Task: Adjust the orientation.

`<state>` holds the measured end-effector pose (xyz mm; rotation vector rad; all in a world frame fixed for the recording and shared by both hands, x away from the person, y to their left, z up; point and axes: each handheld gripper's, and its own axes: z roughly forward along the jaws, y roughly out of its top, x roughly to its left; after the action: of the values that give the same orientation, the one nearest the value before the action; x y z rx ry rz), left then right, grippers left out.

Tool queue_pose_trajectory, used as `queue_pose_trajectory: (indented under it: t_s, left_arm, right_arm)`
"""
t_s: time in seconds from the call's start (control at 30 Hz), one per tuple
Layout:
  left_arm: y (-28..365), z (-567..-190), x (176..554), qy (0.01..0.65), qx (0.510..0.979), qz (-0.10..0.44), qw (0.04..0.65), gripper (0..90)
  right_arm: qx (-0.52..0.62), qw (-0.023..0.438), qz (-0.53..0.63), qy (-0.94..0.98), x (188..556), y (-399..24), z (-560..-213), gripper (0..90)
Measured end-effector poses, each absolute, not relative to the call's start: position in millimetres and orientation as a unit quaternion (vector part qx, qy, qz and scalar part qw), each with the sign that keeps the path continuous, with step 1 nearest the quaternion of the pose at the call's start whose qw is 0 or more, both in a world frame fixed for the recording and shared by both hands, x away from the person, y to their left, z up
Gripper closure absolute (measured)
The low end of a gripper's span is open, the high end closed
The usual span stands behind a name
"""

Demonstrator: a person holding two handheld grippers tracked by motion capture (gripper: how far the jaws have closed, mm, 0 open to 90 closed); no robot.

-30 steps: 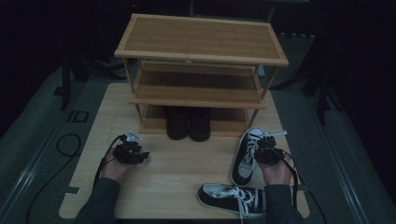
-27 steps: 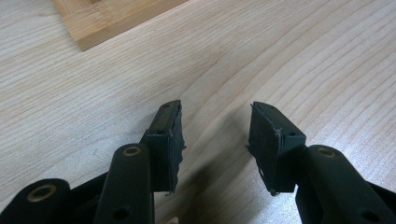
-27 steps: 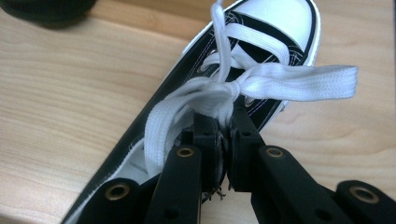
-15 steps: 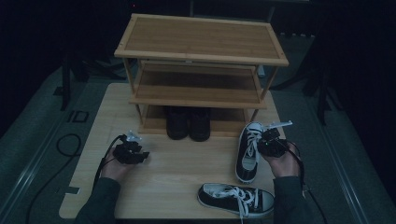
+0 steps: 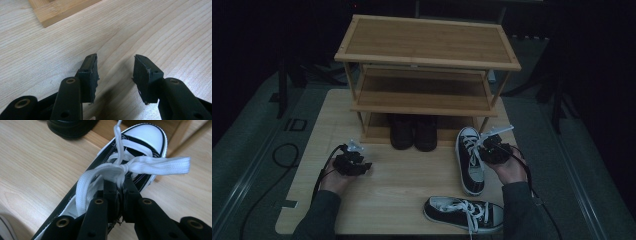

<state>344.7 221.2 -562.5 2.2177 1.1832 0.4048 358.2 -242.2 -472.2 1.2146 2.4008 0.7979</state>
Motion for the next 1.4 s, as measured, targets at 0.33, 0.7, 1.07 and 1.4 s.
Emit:
queue_pose_trajectory:
  t_s: [0.33,0.7,1.07,1.4]
  left_arm:
    - [221.4,-562.5,344.8,0.444,0.833,0.152,0.293,55.2]
    - [221.3,-562.7,344.7,0.443,0.833,0.152,0.294,55.2]
    - [221.7,-562.8,345.0,0.444,0.832,0.152,0.296,55.3]
    - [221.5,-562.9,344.9,0.444,0.832,0.152,0.296,55.2]
  right_arm:
    - [0.376,0.157,0.283,0.868,375.0,-236.1,-483.2,83.9]
    - [0.348,0.15,0.295,0.877,382.3,-226.9,-482.3,83.9]
    - [0.323,0.137,0.298,0.888,392.5,-223.6,-491.6,83.8]
    - [0.314,0.126,0.286,0.897,396.1,-224.0,-497.4,82.1]
